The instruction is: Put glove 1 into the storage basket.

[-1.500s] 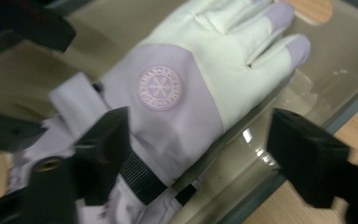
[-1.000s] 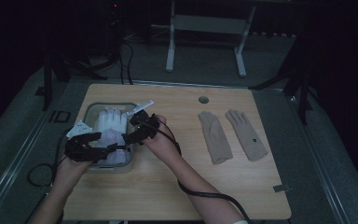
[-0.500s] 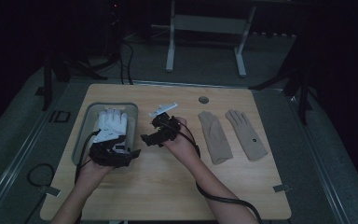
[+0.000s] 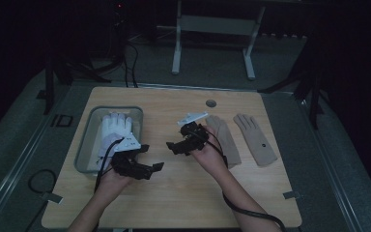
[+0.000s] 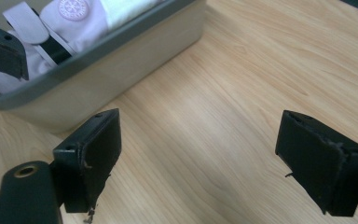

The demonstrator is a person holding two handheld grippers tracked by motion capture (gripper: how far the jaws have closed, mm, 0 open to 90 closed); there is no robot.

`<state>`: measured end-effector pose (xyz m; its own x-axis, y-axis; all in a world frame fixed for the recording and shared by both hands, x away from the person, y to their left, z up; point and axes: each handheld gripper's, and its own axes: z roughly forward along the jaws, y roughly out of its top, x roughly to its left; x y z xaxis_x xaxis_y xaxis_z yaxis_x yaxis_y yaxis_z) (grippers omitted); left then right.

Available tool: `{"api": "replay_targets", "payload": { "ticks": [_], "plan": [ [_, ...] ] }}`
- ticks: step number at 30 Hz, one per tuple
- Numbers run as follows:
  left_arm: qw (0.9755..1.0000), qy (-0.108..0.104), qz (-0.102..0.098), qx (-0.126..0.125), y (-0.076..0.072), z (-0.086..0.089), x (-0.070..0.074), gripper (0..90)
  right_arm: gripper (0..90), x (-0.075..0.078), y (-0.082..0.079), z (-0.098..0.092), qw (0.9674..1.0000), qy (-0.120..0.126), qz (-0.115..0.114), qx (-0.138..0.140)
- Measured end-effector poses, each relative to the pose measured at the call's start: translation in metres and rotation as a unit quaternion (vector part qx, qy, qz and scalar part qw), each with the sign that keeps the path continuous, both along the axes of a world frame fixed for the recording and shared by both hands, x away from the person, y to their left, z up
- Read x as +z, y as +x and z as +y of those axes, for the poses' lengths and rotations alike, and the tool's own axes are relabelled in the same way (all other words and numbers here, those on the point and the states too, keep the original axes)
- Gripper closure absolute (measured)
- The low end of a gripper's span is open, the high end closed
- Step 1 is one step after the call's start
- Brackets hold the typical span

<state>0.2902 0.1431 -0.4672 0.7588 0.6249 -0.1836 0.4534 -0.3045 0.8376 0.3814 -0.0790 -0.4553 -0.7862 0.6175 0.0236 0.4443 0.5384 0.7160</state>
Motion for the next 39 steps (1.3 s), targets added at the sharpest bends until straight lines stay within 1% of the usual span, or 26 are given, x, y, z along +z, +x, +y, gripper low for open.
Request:
{"api": "replay_targets", "payload": {
  "ticks": [1, 2, 4, 5, 8, 10, 13, 15, 17, 19, 21, 23, 24, 25, 26, 27, 28, 30, 32, 33, 34, 35, 36, 37, 38, 39],
  "plan": [
    [1.0000, 0.000, 0.002, -0.002, 0.000, -0.002, -0.001, 2.7, 13.8, -0.001, -0.001, -0.004, 1.0000, 0.000, -0.006, 0.001],
    [1.0000, -0.001, 0.004, -0.007, 0.000, -0.005, -0.002, 1.8, 13.8, -0.001, -0.001, -0.007, 0.9999, 0.000, -0.011, 0.002],
    [0.9999, -0.003, -0.004, -0.009, -0.001, -0.009, -0.004, 1.8, 14.1, -0.005, -0.001, -0.014, 0.9999, -0.004, -0.016, -0.003],
    [0.9999, -0.003, -0.004, -0.010, -0.001, -0.011, -0.006, 1.8, 14.1, -0.006, -0.001, -0.016, 0.9998, -0.006, -0.017, -0.006],
    [0.9998, -0.006, 0.002, -0.020, 0.000, -0.017, -0.011, 1.8, 14.3, -0.010, -0.003, -0.026, 0.9998, -0.007, -0.020, -0.007],
    [0.9995, -0.003, 0.006, -0.030, 0.000, -0.022, -0.016, 1.8, 14.3, -0.012, -0.005, -0.031, 0.9996, -0.011, -0.027, -0.002],
    [0.9991, 0.002, 0.008, -0.041, -0.001, -0.028, -0.022, 1.8, 14.2, -0.014, -0.007, -0.040, 0.9995, -0.004, -0.032, -0.002],
    [0.9990, 0.000, 0.007, -0.044, -0.002, -0.032, -0.027, 1.8, 14.0, -0.016, -0.008, -0.046, 0.9996, -0.002, -0.028, 0.002],
    [0.9990, -0.005, 0.004, -0.045, -0.003, -0.035, -0.033, 1.8, 13.7, -0.019, -0.010, -0.052, 0.9996, 0.004, -0.029, 0.003],
    [0.9989, -0.008, 0.002, -0.047, -0.003, -0.038, -0.039, 1.8, 13.5, -0.022, -0.011, -0.058, 0.9995, -0.001, -0.032, 0.008],
    [0.9989, -0.003, -0.001, -0.046, -0.005, -0.041, -0.045, 1.8, 12.4, -0.025, -0.011, -0.063, 0.9994, -0.002, -0.030, 0.016],
    [0.9989, 0.003, -0.006, -0.047, -0.007, -0.045, -0.050, 1.8, 12.4, -0.030, -0.012, -0.069, 0.9994, -0.006, -0.029, 0.017],
    [0.9989, 0.003, -0.006, -0.047, -0.007, -0.045, -0.050, 1.8, 12.4, -0.030, -0.012, -0.069, 0.9994, -0.006, -0.029, 0.017],
    [0.9987, 0.005, -0.011, -0.049, -0.009, -0.047, -0.056, 1.8, 12.3, -0.032, -0.013, -0.073, 0.9995, -0.005, -0.028, 0.018],
    [0.9988, 0.006, -0.010, -0.047, -0.009, -0.048, -0.058, 1.8, 12.2, -0.035, -0.013, -0.082, 0.9996, 0.003, -0.027, 0.012],
    [0.9988, 0.008, -0.010, -0.046, -0.010, -0.048, -0.061, 1.8, 12.1, -0.036, -0.013, -0.086, 0.9997, 0.007, -0.022, 0.009],
    [0.9990, 0.003, -0.009, -0.044, -0.009, -0.048, -0.063, 1.8, 11.9, -0.038, -0.013, -0.090, 0.9997, 0.010, -0.021, 0.004],
    [0.9992, 0.001, -0.006, -0.041, -0.009, -0.048, -0.068, 1.8, 11.7, -0.039, -0.011, -0.098, 0.9996, 0.022, -0.018, -0.008],
    [0.9992, 0.013, -0.011, -0.036, -0.009, -0.048, -0.071, 1.8, 11.1, -0.041, -0.011, -0.103, 0.9990, 0.018, -0.030, -0.030],
    [0.9992, 0.015, -0.015, -0.034, -0.010, -0.048, -0.073, 1.8, 10.1, -0.042, -0.011, -0.107, 0.9991, 0.021, -0.029, -0.023],
    [0.9991, 0.018, -0.018, -0.033, -0.011, -0.048, -0.074, 1.8, 10.2, -0.043, -0.011, -0.110, 0.9989, 0.021, -0.032, -0.026],
    [0.9992, 0.021, -0.022, -0.026, -0.012, -0.048, -0.075, 1.8, 10.2, -0.044, -0.010, -0.113, 0.9987, 0.019, -0.031, -0.037],
    [0.9992, 0.021, -0.022, -0.026, -0.012, -0.048, -0.075, 1.8, 10.2, -0.044, -0.010, -0.113, 0.9987, 0.019, -0.031, -0.037],
    [0.9991, 0.026, -0.028, -0.017, -0.014, -0.047, -0.076, 1.8, 10.1, -0.046, -0.009, -0.117, 0.9990, 0.019, -0.022, -0.034],
    [0.9992, 0.022, -0.028, -0.017, -0.015, -0.046, -0.077, 1.8, 12.5, -0.049, -0.008, -0.122, 0.9986, 0.013, -0.031, -0.042],
    [0.9993, 0.019, -0.028, -0.014, -0.015, -0.046, -0.078, 1.8, 13.7, -0.050, -0.007, -0.126, 0.9984, 0.012, -0.032, -0.045]
  ]
}}
